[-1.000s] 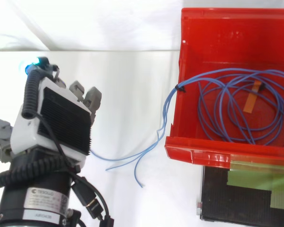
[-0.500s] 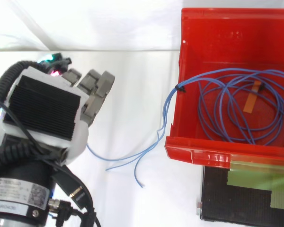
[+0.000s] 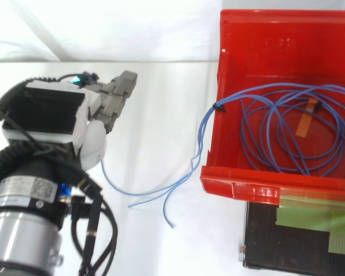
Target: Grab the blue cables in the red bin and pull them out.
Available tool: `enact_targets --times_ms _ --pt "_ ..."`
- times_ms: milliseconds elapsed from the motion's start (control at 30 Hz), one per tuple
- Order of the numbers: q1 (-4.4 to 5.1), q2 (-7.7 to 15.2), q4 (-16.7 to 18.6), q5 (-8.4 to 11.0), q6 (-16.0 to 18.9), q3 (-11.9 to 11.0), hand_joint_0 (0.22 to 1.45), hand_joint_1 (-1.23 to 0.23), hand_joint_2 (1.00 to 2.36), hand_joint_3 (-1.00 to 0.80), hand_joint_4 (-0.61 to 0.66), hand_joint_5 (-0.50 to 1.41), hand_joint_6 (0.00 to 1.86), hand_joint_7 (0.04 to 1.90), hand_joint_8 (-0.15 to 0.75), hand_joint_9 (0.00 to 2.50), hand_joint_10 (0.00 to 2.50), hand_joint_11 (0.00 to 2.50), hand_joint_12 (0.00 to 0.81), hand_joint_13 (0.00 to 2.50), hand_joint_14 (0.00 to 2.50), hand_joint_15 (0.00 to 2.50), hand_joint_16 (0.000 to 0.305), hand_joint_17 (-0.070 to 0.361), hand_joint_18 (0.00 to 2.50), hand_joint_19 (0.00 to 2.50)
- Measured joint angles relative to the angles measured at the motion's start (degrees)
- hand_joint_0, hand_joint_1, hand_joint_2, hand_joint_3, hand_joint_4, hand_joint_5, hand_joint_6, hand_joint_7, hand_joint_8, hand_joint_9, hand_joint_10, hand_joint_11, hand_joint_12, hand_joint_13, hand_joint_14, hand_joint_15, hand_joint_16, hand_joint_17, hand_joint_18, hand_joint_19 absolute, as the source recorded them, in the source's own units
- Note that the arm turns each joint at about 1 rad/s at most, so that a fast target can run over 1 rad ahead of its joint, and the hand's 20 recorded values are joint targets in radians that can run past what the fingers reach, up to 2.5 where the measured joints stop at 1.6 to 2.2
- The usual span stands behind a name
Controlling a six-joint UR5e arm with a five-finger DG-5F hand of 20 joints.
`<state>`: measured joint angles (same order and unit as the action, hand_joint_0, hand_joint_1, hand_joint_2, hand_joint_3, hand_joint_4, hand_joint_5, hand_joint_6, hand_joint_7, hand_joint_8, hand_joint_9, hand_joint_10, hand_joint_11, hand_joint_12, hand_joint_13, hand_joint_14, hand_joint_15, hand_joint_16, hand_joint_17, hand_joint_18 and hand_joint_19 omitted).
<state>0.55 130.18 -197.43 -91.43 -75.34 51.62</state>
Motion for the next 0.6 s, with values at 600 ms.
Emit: enact_targets --times_ms 600 --pt "-0.45 3.84 -9.93 1.28 -27.31 -7.16 0.77 -1.00 1.00 -1.00 0.07 0.43 0.00 0.63 0.240 0.38 0.01 0.30 0.335 0.21 0.00 0.08 0.055 0.125 0.05 0.19"
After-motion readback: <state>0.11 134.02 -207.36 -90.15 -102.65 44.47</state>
